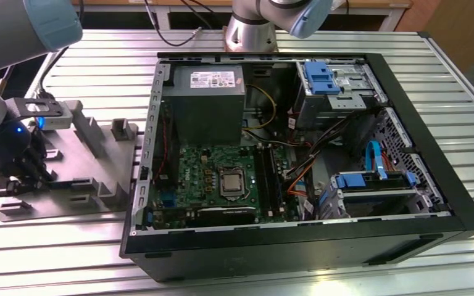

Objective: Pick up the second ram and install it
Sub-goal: 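Pick up the second ram and move it above second insertion slot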

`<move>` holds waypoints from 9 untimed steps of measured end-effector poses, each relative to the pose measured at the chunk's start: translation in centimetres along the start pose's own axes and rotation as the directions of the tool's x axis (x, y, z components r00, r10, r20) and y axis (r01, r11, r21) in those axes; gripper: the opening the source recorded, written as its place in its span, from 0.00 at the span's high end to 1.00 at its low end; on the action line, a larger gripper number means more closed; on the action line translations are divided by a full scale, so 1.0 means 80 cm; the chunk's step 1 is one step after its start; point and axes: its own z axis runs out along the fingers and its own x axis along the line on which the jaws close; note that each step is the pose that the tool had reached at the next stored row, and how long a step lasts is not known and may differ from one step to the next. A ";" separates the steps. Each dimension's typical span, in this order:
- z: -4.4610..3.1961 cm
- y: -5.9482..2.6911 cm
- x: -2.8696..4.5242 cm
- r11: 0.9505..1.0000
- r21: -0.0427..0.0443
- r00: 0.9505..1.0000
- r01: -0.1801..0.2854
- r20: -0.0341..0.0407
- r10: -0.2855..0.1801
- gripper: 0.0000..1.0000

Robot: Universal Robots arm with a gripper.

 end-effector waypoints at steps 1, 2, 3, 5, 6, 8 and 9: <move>0.0000 0.000 0.0000 1.000 0.000 1.000 0.000 0.000 0.000 0.83; 0.0000 0.000 0.0000 1.000 0.000 1.000 0.000 0.000 0.000 0.77; 0.0000 0.000 0.0000 1.000 0.001 1.000 0.000 0.000 0.000 0.77; -0.0016 0.000 0.0000 1.000 0.000 1.000 0.000 0.000 0.000 0.77; -0.0023 0.000 0.0000 1.000 0.001 1.000 0.000 0.000 0.000 0.77; -0.0025 0.000 -0.0001 1.000 0.001 1.000 0.000 0.000 0.000 0.77; -0.0025 0.000 -0.0001 1.000 0.001 1.000 0.000 0.000 0.000 0.77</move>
